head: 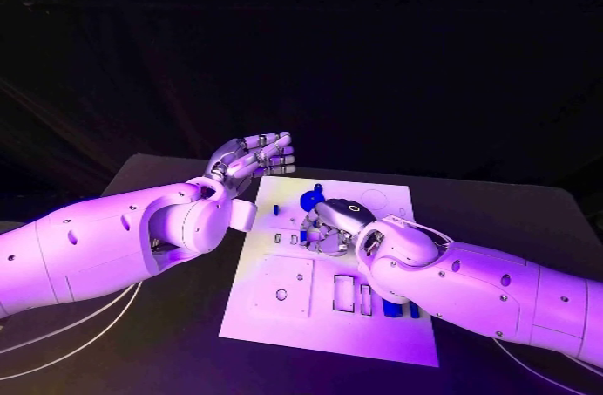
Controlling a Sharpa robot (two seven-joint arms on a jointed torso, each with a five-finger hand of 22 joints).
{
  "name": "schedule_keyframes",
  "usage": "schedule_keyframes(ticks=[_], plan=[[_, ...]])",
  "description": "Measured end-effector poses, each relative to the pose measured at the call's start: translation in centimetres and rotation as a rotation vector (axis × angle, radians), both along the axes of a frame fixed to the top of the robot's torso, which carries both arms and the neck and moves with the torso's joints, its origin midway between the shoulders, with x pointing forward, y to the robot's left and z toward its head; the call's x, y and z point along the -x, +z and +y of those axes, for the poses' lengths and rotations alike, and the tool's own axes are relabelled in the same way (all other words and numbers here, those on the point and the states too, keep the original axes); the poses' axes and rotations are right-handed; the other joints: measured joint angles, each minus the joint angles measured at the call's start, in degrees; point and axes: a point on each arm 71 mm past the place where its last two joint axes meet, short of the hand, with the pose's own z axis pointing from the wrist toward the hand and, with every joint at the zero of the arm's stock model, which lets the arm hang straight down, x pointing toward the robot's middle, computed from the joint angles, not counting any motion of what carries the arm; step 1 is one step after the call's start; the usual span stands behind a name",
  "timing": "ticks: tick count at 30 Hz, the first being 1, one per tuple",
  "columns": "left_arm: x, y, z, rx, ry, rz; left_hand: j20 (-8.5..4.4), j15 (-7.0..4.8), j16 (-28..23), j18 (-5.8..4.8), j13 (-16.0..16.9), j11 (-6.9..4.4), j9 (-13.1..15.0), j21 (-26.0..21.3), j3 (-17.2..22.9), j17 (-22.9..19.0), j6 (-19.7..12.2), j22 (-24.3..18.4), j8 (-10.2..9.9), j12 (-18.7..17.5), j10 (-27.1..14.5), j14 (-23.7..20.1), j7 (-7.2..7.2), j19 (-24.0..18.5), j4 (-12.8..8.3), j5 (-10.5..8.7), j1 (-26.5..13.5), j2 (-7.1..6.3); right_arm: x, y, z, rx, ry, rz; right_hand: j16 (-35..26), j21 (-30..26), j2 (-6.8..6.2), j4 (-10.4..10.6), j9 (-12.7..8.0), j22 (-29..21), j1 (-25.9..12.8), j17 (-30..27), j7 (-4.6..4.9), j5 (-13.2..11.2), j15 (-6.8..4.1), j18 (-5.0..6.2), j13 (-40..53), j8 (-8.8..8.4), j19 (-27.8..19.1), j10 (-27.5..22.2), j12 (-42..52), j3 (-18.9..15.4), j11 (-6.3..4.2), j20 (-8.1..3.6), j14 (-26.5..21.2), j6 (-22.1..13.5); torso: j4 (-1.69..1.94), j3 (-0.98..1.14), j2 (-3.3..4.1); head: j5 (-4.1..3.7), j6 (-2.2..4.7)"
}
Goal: Assemble the parts on the task board
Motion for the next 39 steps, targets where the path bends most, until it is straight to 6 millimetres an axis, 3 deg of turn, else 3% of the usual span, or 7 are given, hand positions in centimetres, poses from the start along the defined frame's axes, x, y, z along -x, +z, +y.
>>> schedule_keyframes(ticks=[30, 35, 39], plan=[[0.01, 0.0, 0.0, 0.0, -0.001, 0.001, 0.0, 0.0, 0.0, 0.0, 0.0, 0.0, 0.0, 0.0, 0.0, 0.0, 0.0, 0.0, 0.0, 0.0, 0.0, 0.0, 0.0, 0.0, 0.0, 0.0, 0.0, 0.0, 0.12, -0.02, 0.26, 0.009, 0.005, -0.004, 0.0, 0.0, -0.61, 0.0, -0.2, 0.0, -0.6, 0.0, -0.31, -0.9, 0.0, 0.0, 0.0, -0.51, 0.0, -0.3, -0.7, 0.0, 0.33, 0.0, 0.0, -0.1, -0.03, 0.06, 0.08, -0.1, -0.14], [0.02, 0.0, 0.01, 0.0, -0.001, 0.001, 0.0, 0.0, 0.0, 0.0, 0.0, 0.0, 0.0, 0.0, 0.0, 0.0, 0.0, 0.0, 0.0, 0.0, 0.0, 0.0, 0.0, 0.0, 0.0, 0.0, 0.0, 0.0, 0.18, -0.17, 0.25, 0.011, 0.004, -0.001, -0.3, -0.6, -1.14, 0.0, -0.5, 0.0, -1.1, 0.0, 0.61, -1.1, 0.04, 0.0, 0.0, -1.39, 0.0, -1.1, -1.7, 0.0, 1.06, 0.0, 0.0, -1.6, -0.03, 0.06, 0.09, -0.12, -0.14], [0.03, 0.0, 0.0, 0.0, -0.001, 0.001, 0.0, 0.21, 0.0, -0.01, 0.0, 0.0, 0.0, 0.0, 0.0, 0.0, 0.0, 0.0, 0.0, 0.0, 0.0, 0.2, 0.0, 0.0, 0.0, 0.0, 0.0, 0.0, 0.23, -0.36, 0.22, 0.014, 0.002, 0.003, -0.3, -0.9, -1.57, 0.0, -0.8, 0.0, -1.6, 0.0, 1.48, -1.2, 0.68, 0.01, 0.0, -1.79, 0.1, -1.8, -2.5, 0.0, 1.77, 0.13, 0.0, -2.5, -0.03, 0.06, 0.1, -0.13, -0.15]])
